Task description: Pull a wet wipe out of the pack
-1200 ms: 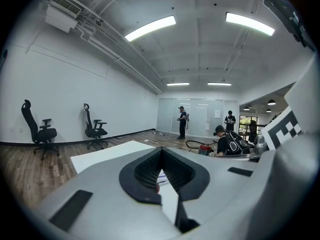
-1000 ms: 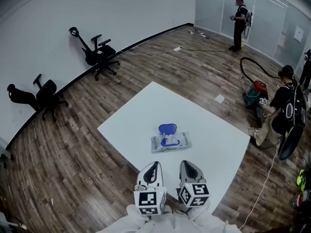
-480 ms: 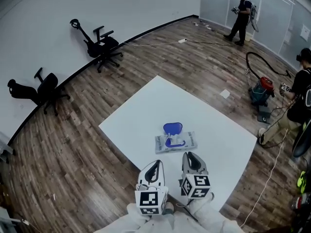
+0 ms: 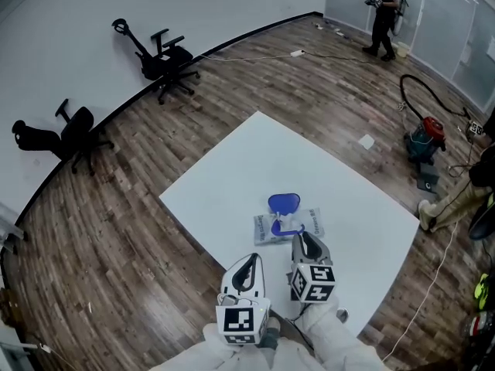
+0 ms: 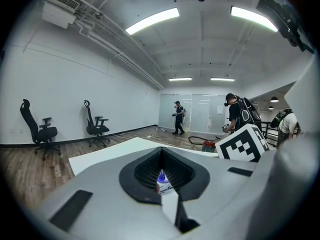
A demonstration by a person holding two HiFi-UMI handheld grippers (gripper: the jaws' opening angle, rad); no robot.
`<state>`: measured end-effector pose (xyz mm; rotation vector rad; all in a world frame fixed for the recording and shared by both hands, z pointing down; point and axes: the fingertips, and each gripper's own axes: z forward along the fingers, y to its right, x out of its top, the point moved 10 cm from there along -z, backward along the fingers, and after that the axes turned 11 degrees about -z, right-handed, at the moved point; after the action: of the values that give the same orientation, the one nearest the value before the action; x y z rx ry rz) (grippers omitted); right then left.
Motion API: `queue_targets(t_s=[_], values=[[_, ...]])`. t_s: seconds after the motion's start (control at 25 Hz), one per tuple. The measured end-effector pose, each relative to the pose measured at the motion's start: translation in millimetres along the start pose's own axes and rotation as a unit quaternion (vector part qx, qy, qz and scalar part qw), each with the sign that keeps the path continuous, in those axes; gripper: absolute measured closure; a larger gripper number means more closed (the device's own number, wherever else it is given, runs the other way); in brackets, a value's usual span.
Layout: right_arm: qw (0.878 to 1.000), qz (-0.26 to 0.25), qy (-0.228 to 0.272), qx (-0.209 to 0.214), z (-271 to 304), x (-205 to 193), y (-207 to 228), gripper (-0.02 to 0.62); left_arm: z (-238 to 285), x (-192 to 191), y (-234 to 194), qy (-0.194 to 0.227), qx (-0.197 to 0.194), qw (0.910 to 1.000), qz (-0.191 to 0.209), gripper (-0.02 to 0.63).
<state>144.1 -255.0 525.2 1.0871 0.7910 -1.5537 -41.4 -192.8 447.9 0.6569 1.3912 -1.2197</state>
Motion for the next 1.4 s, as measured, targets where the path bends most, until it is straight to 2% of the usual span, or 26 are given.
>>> queue_targets(t_s=[0.24,0.6,0.84,1.4], values=[[1.0,0.001,-0.02,-0.003,23,-9,-1,0.535,-1,-6,-15,-0.006,0.013,0.9999,0.004,0.606],[0.998,0.005,-0.056,0.004,51,-24,4,0.532,6,-17,-33,-0.015,0.037,0.999,-0.019,0.606],[0.996,-0.009,-0.087,0.022,74,-26,-1,0.531,15,-21,-44,-0.017,0.042,0.9986,-0.026,0.606],[0.992,-0.022,-0.127,0.014,92,-31,-3,0.514,17,-21,-53,-0.017,0.046,0.9986,-0.023,0.606]])
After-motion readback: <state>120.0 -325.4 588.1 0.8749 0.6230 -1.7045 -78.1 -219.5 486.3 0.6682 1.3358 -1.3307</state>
